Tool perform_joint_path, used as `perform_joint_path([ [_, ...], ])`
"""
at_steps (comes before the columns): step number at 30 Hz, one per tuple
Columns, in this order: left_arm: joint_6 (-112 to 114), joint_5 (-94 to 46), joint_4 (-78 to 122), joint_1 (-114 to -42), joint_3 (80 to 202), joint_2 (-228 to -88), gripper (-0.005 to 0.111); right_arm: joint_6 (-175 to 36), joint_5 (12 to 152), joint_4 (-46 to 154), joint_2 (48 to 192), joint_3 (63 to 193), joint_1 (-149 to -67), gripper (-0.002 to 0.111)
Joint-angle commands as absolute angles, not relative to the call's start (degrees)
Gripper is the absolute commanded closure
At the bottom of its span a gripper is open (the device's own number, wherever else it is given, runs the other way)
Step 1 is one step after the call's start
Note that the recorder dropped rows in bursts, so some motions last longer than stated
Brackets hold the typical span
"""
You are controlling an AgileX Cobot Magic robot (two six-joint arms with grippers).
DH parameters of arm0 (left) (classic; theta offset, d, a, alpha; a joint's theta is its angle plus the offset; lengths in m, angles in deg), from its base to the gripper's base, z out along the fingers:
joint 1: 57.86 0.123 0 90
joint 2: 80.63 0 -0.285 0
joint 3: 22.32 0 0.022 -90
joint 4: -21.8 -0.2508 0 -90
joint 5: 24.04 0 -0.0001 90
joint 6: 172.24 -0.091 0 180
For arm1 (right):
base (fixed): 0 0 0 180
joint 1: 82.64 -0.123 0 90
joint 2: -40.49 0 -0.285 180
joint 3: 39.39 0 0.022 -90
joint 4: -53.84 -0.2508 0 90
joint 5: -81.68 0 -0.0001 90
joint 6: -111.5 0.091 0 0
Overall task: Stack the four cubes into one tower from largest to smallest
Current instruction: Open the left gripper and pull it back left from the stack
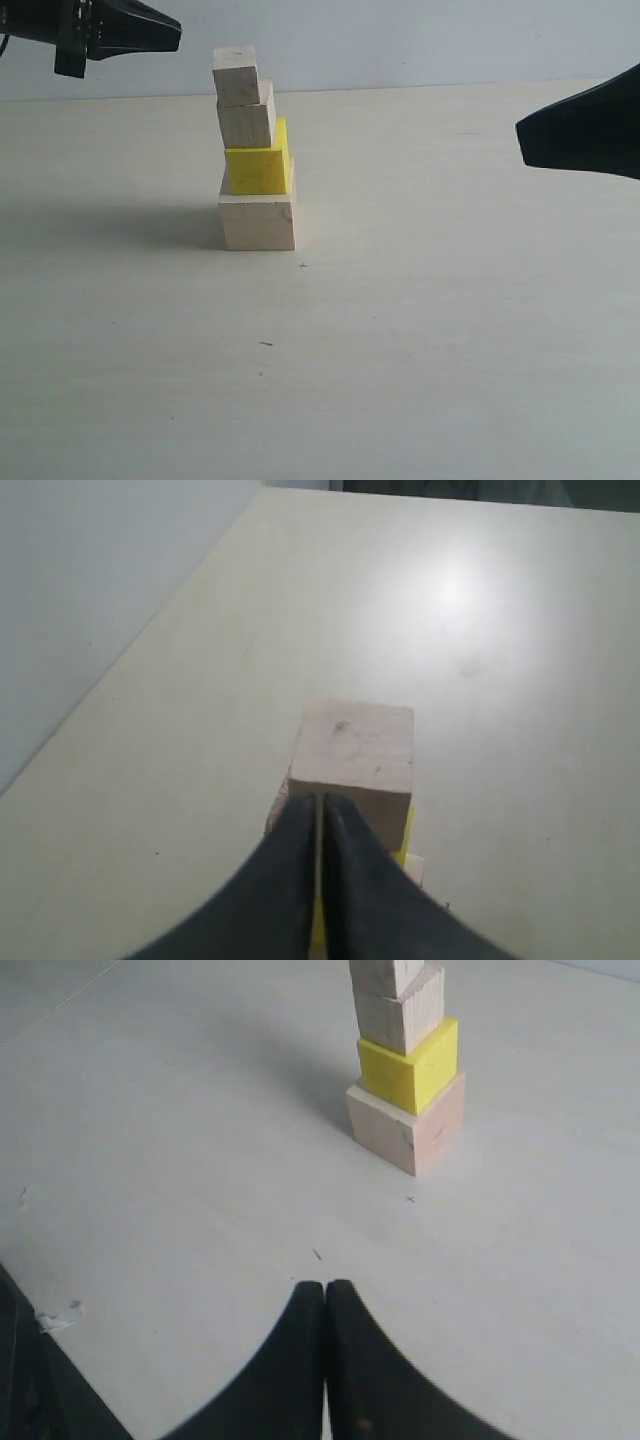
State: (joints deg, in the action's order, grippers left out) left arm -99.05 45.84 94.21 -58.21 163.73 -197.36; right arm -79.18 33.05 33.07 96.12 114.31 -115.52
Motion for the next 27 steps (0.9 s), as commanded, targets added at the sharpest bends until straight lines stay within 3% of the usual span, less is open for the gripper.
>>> perform_joint_path([
  [1,-97.96,45.92,93.46,-58.13,163.66,-196.86,0.107,-78.84,33.33,32.84,95.63,114.08,-115.30,0.108],
  [27,-97.86,45.92,97.70,-58.78,163.66,-201.82,0.107,-78.44,33.54,32.84,95.63,114.08,-115.30,0.108],
])
